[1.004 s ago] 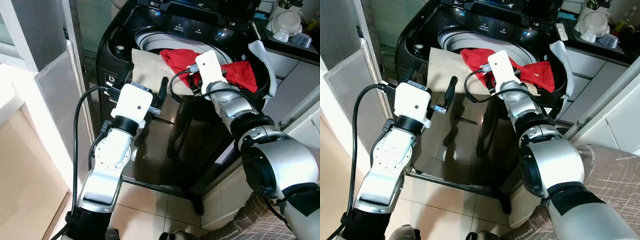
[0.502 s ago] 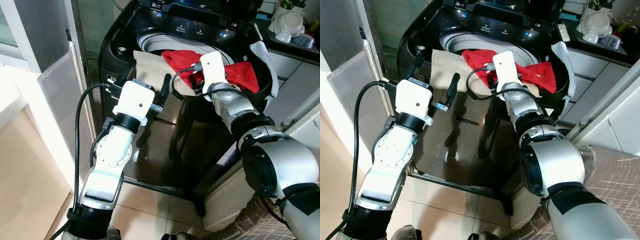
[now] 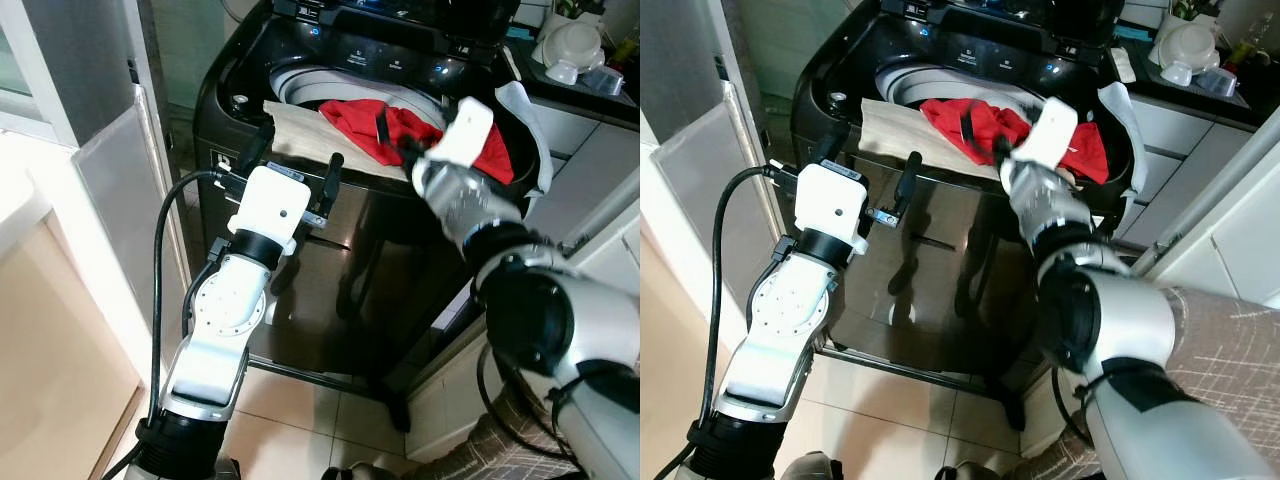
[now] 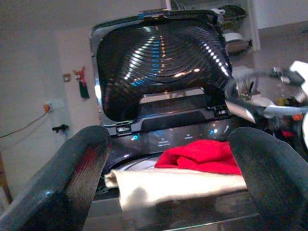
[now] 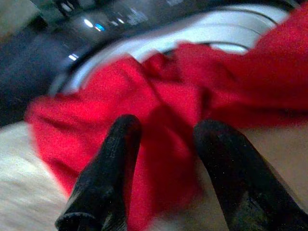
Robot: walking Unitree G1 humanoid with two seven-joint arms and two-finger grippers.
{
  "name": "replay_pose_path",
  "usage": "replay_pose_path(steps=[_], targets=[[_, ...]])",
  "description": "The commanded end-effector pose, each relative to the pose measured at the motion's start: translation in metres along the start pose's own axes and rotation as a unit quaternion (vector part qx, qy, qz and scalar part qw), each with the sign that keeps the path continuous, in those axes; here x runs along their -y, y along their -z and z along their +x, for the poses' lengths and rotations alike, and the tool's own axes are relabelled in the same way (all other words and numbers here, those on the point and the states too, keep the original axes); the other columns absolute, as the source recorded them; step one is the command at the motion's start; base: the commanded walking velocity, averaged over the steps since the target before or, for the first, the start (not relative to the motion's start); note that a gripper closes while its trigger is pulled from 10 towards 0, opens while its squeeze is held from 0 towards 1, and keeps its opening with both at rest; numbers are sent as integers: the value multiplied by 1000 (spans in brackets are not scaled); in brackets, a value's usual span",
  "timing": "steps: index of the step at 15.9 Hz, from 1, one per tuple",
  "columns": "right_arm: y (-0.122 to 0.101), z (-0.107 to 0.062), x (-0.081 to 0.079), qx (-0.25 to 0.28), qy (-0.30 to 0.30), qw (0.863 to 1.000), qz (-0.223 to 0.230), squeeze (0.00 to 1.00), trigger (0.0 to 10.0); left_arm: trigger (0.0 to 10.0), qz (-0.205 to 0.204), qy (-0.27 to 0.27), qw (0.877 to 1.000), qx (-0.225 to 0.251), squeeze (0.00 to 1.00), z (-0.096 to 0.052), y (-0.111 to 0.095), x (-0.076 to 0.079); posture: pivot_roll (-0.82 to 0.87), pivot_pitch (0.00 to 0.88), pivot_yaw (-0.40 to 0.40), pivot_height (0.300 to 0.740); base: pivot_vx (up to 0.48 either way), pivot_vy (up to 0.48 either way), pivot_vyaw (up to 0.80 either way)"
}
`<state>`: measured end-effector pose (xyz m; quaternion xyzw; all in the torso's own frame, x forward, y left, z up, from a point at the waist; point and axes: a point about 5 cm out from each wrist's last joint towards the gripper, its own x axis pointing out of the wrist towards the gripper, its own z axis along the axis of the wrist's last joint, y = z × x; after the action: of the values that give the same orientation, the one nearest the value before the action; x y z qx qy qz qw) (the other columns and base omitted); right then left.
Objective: Clothes washing
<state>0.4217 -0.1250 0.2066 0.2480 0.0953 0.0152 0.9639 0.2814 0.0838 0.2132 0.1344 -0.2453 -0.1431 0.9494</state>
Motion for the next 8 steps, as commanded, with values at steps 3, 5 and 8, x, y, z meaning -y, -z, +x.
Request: replay_pose_path(steps=[3,5,8], targets=[[-12,0,-1,19,17,999,-24,0,0,10000,-3,2,1000,7,0,2,-2,6,129,0,-192,731,0,0,0],[-12,0,-5,15,24,987,-159,0,10000,10000,-3,5,1000,5,0,1,-2,8,135,0,-197,731,0,0,0],[-15,1,-15,8,11,979,-204,0,10000,10000,3,-10,1000,-1,0,-1,-1,4,143,0,-197,731,0,0,0]])
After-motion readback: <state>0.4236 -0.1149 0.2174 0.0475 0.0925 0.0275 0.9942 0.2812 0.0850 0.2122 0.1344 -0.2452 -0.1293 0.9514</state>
